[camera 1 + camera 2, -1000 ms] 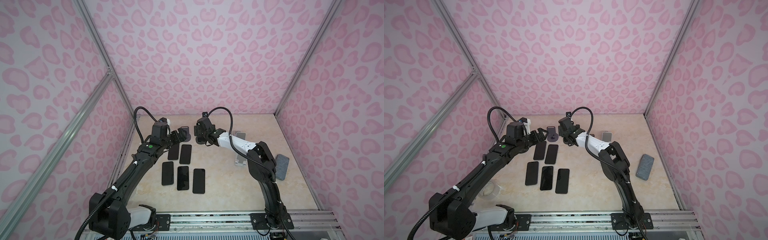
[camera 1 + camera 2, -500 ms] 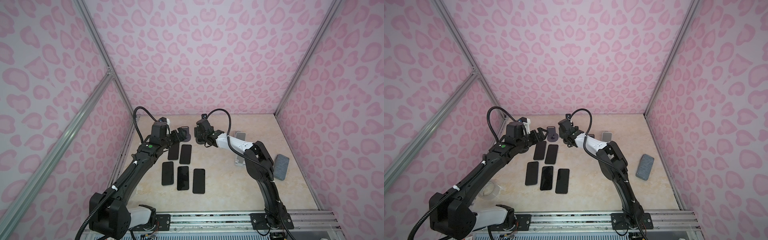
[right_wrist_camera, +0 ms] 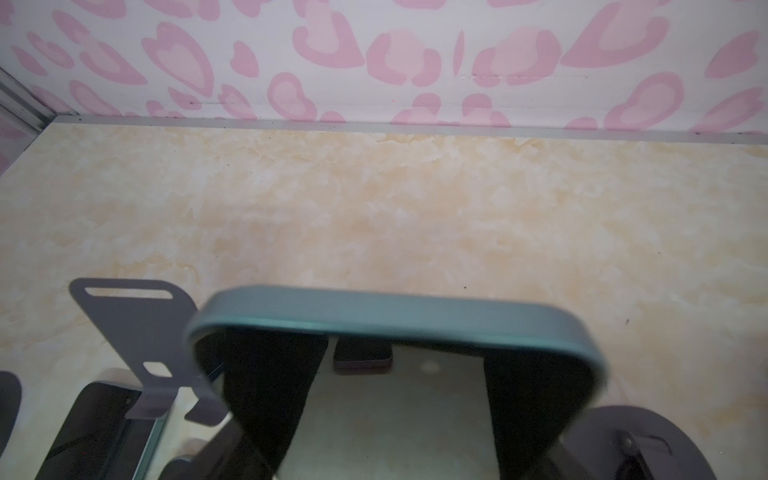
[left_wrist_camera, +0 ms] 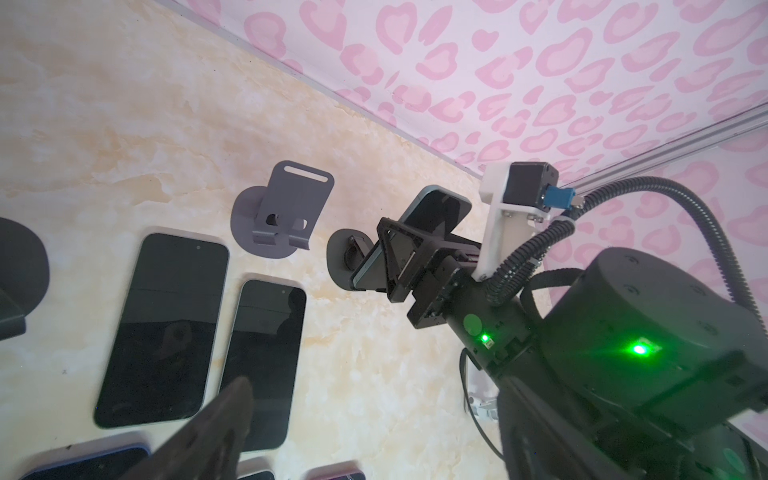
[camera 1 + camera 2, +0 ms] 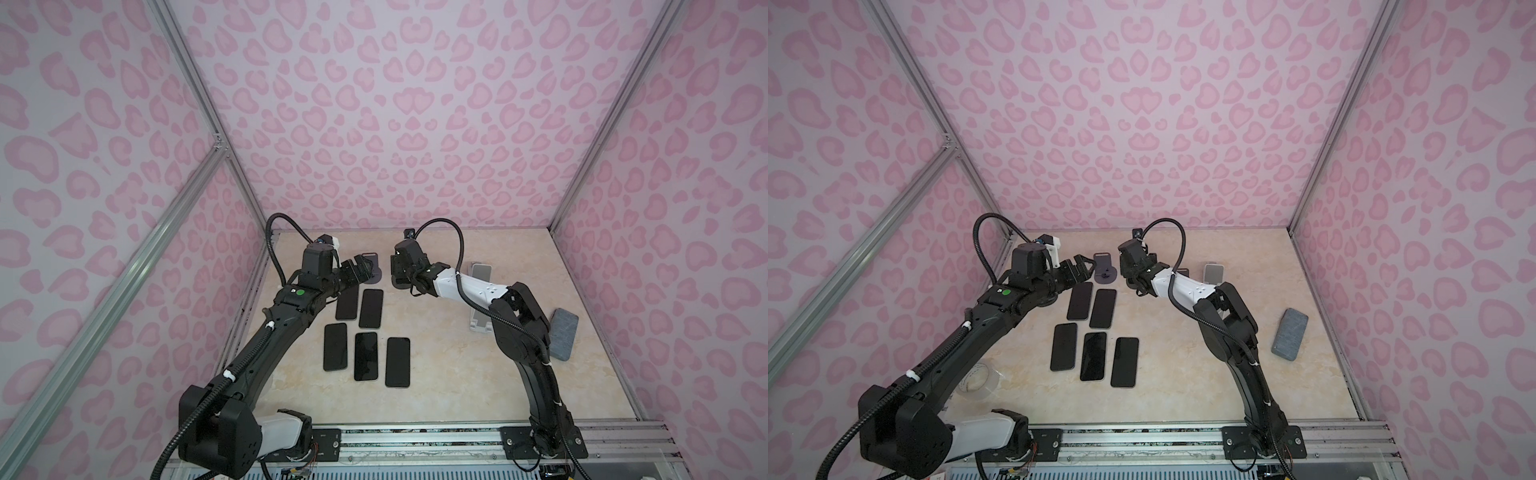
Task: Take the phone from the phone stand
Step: 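Hold the teal-edged phone and start lifting it off the stand, then carry the held teal-edged phone toward the robot beside the flat phones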
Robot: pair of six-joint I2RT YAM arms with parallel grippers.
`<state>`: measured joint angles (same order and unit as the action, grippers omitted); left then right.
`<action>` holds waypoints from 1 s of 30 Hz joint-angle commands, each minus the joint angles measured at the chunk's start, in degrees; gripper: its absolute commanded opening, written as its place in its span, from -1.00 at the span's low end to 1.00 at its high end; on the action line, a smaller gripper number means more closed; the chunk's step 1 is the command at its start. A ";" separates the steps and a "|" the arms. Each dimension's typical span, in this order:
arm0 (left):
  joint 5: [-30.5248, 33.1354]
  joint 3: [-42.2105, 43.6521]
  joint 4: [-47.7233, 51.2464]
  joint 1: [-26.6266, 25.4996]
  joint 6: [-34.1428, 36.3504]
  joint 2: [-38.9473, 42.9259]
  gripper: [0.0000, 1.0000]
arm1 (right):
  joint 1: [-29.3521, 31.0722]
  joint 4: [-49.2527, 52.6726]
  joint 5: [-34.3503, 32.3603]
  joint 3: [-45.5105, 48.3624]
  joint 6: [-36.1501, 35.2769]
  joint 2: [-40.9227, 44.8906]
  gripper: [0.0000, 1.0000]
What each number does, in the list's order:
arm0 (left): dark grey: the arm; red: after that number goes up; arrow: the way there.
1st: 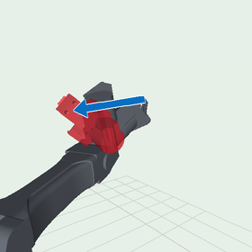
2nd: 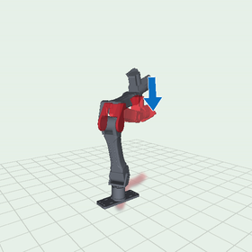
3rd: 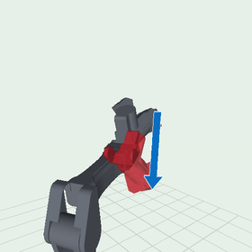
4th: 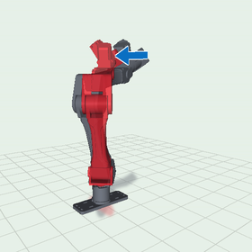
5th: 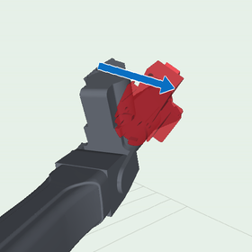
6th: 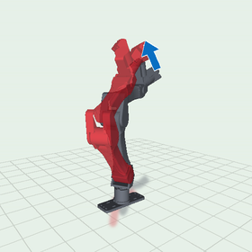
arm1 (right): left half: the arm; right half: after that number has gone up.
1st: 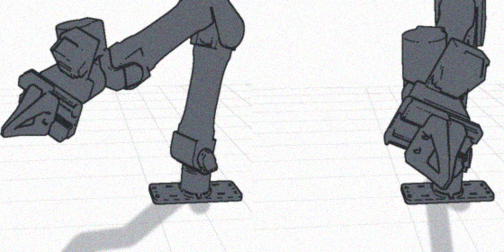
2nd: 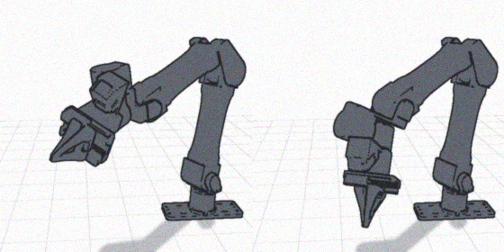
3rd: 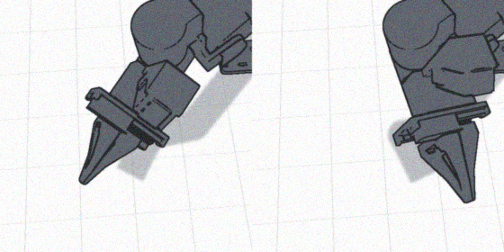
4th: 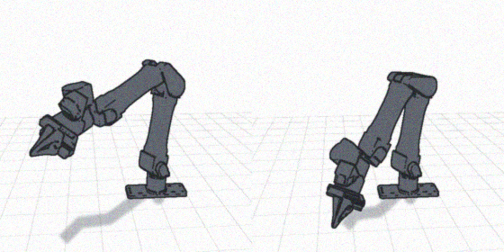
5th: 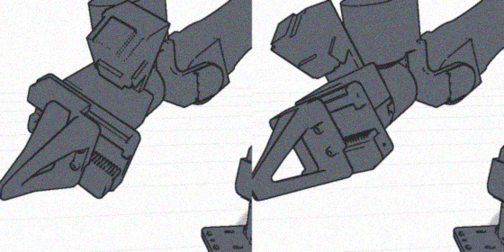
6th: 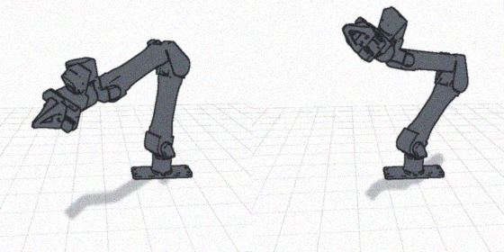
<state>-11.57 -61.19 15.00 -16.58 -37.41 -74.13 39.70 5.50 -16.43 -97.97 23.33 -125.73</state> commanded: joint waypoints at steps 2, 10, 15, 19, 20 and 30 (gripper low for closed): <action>-0.56 0.17 -1.69 0.10 -0.05 -0.16 0.90 | 0.28 -2.61 -0.88 1.09 -0.86 1.79 0.37; -0.96 0.16 -1.77 0.12 0.06 -0.64 0.90 | 0.55 -3.77 -1.00 3.31 -1.65 5.44 0.35; -1.61 0.13 -1.90 0.13 0.27 -0.97 0.90 | 1.47 -3.83 -2.41 6.10 -1.80 10.10 0.34; -4.65 -0.01 -2.57 0.14 0.76 -1.71 0.90 | 2.21 -3.43 -3.97 9.79 -1.89 14.78 0.33; -5.18 0.10 -2.77 0.10 0.67 -1.85 0.90 | 2.48 -3.42 -4.58 11.04 -1.89 16.19 0.33; -9.95 -1.80 -2.37 -6.16 4.00 -6.57 0.88 | 4.07 -2.22 -7.73 26.54 0.87 31.71 0.32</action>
<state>-19.97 -62.06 13.21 -21.10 -35.75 -79.81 43.33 4.51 -21.78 -73.82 22.57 -96.42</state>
